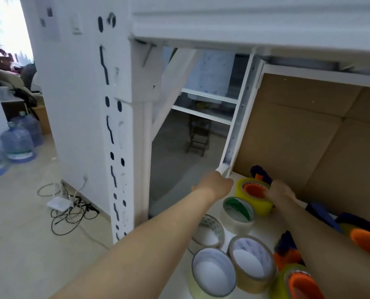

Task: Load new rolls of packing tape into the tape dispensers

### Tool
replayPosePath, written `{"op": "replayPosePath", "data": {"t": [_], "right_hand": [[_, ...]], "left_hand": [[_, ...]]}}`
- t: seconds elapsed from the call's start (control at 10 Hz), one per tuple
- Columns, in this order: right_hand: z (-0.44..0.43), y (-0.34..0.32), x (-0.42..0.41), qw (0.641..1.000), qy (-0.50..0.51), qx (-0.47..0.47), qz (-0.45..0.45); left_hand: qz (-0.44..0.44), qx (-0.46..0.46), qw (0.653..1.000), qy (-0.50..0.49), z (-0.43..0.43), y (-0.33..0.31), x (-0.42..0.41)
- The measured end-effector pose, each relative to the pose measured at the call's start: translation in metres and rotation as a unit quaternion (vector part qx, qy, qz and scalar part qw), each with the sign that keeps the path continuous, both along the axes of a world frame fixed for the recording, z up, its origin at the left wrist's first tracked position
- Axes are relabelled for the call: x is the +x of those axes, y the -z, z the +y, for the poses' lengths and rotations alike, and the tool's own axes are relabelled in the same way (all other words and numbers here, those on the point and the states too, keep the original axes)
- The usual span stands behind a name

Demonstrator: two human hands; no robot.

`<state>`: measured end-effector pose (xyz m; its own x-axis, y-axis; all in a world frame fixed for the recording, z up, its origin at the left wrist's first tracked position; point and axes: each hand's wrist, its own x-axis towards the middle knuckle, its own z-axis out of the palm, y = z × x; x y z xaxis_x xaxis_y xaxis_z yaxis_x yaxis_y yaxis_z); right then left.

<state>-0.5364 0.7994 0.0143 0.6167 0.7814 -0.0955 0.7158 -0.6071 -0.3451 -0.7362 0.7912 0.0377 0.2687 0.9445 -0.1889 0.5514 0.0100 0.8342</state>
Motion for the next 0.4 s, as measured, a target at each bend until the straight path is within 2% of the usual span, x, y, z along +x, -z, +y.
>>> {"op": "replayPosePath", "data": {"t": [0.2,0.4], "right_hand": [[0.005,0.005,0.003,0.999,0.007,0.014,0.045],[-0.02,-0.009,0.001,0.994,-0.043,0.064,0.083]], "left_hand": [[-0.008,-0.004,1.0,0.02,0.007,0.0,0.002],[-0.002,-0.002,0.999,0.04,-0.001,-0.004,0.021]]}}
